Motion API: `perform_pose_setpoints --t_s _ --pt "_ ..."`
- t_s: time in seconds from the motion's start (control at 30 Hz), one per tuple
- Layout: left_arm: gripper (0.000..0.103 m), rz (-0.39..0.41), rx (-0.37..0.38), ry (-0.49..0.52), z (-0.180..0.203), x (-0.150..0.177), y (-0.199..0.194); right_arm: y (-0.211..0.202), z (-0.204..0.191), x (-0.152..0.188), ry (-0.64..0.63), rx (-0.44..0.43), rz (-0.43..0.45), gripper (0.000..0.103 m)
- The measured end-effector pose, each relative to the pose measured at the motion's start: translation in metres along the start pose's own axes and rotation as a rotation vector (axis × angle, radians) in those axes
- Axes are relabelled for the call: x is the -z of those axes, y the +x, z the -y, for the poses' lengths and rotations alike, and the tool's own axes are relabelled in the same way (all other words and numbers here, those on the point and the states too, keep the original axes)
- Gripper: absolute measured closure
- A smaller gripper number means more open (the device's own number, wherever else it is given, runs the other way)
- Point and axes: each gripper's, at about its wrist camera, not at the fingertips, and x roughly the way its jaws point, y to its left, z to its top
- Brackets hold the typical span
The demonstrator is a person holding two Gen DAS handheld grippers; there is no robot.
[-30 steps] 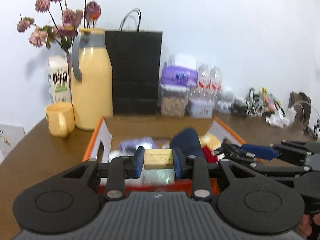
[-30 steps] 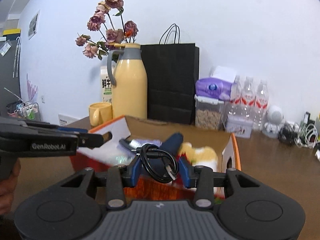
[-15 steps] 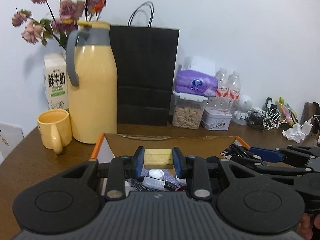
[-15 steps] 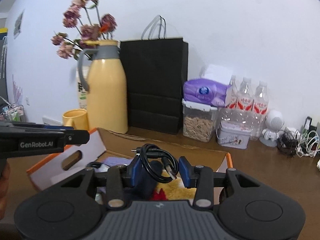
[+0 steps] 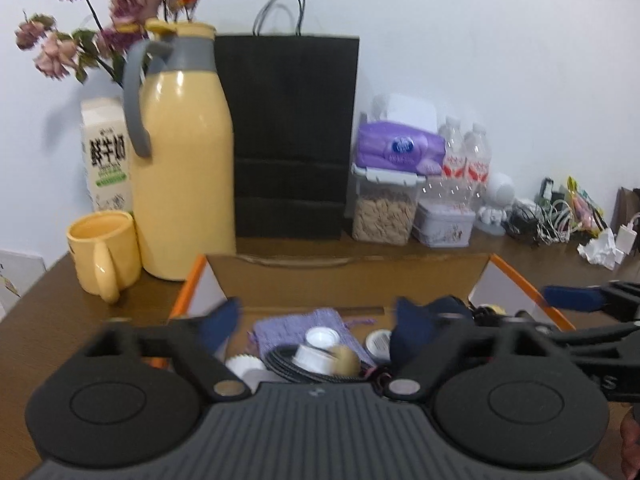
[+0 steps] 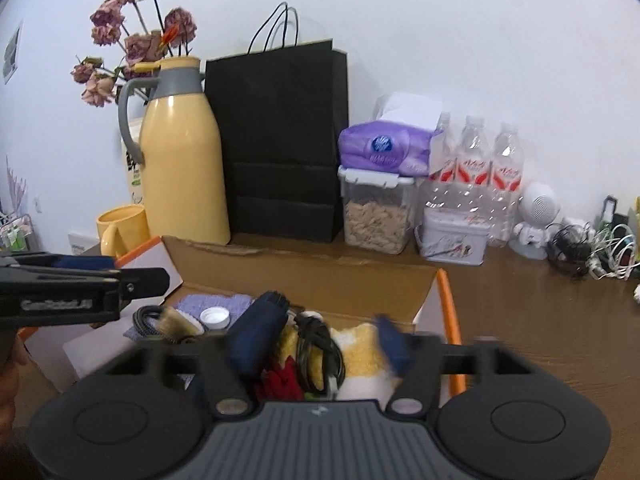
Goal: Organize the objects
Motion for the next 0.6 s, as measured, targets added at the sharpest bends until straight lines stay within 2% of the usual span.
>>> perform_pose_setpoints --t_s 0.03,0.13,0.4,0.6 --pt "0.0 0.019 -0.005 -0.006 -0.002 0.0 -0.004 -0.003 0.0 0.0 -0.002 0.012 0.014 0.009" --pt "0.0 0.025 -0.019 -0.013 -0.003 -0.003 -0.011 -0.01 0.001 -0.002 0.001 0.02 0.023 0.0" --pt "0.0 0.05 -0.037 -0.003 -0.002 -0.007 -0.036 -0.025 -0.002 -0.004 0.007 0.026 0.022 0.0" --pt "0.0 0.064 -0.045 -0.002 -0.002 -0.007 -0.065 -0.054 -0.009 -0.005 0.014 0.023 0.04 0.0"
